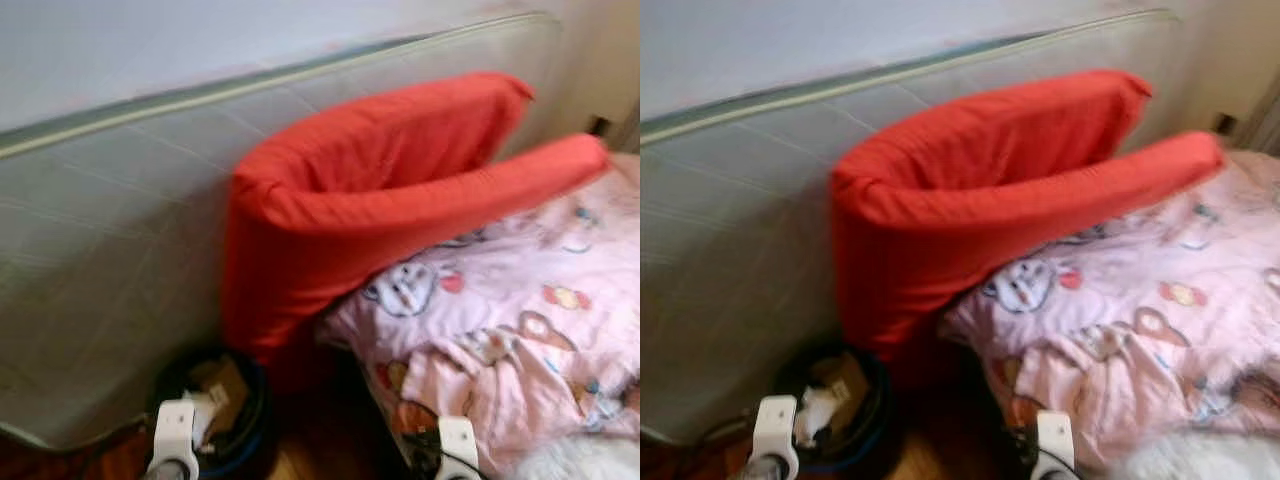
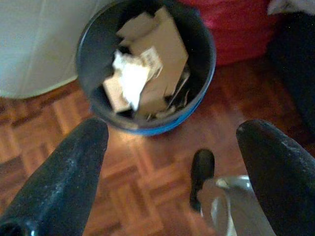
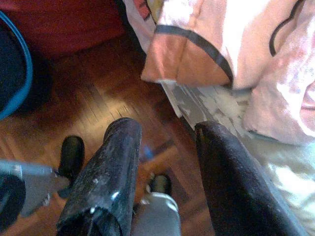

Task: Clean up the room

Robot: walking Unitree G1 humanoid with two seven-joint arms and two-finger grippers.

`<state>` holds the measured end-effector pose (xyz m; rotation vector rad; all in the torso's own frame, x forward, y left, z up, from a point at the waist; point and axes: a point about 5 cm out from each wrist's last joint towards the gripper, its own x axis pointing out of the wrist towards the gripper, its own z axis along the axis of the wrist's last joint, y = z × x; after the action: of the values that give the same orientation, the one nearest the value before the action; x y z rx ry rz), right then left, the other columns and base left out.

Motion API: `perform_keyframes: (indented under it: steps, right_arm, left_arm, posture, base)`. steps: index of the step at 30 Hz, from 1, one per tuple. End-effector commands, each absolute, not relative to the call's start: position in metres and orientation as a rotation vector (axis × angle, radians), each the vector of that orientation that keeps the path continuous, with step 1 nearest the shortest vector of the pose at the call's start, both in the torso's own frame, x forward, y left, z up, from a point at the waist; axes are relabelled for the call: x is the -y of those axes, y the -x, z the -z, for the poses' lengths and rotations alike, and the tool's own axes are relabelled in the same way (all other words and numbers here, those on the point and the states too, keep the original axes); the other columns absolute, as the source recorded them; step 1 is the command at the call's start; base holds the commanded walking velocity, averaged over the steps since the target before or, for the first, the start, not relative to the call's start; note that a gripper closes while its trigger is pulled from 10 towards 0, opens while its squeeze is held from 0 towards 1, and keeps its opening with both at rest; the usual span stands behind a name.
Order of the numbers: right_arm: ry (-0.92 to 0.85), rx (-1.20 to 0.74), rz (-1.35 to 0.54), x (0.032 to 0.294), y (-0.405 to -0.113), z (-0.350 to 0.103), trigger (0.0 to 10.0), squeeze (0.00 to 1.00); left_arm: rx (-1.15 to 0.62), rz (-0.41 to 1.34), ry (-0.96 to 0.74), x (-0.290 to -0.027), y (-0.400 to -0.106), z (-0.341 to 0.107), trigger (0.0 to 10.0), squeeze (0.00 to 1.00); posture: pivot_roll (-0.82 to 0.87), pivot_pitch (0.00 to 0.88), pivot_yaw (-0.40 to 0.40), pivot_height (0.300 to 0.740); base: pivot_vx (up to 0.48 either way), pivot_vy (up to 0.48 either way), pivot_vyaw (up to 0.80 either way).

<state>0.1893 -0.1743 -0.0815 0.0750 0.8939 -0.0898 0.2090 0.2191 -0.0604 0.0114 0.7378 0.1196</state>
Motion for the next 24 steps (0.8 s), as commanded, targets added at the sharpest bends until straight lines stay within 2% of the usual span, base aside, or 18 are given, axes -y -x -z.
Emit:
perform_keyframes:
  steps: [1, 3, 14, 18, 22, 24]
  right_arm:
    - [-0.1, -0.897, 0.118, 0.1767, -0.1854, 0.0831, 10.0, 0.0]
    - [-0.102, -0.902, 0.126, 0.1774, -0.1851, 0.0833, 10.0, 0.0]
    - [-0.097, -0.923, 0.128, 0.1807, -0.1829, 0.0845, 10.0, 0.0]
    - [-0.097, -0.927, 0.124, 0.1802, -0.1823, 0.0849, 10.0, 0.0]
    - [-0.092, -0.93, 0.12, 0.1802, -0.1817, 0.0852, 10.0, 0.0]
    - [-0.091, -0.932, 0.121, 0.1805, -0.1813, 0.0854, 10.0, 0.0]
  left_arm:
    - [-0.757, -0.12, -0.008, -0.2196, -0.2061, 0.0625, 10.0, 0.0]
    - [-0.756, -0.121, -0.006, -0.2194, -0.2059, 0.0626, 10.0, 0.0]
    - [-0.756, -0.11, -0.022, -0.2174, -0.2056, 0.063, 10.0, 0.0]
    - [-0.755, -0.11, -0.023, -0.2172, -0.2058, 0.0629, 10.0, 0.0]
    - [-0.75, -0.104, -0.045, -0.2183, -0.207, 0.0619, 10.0, 0.0]
    - [-0.752, -0.114, -0.054, -0.2191, -0.2074, 0.0616, 10.0, 0.0]
  posture:
    - [0.12, 0.096, -0.001, 0.74]
    - [0.12, 0.097, -0.002, 0.74]
    - [0.12, 0.094, -0.008, 0.74]
    - [0.13, 0.085, -0.009, 0.74]
    - [0.13, 0.076, -0.008, 0.74]
    - [0.13, 0.08, -0.009, 0.74]
  base:
    - [0.0, 0.0, 0.0]
    - [0.0, 0.0, -0.2]
    - [0.0, 0.0, -0.68]
    - [0.0, -0.377, -0.65]
    - [0.0, 0.0, -0.65]
    - [0.0, -0.48, -0.64]
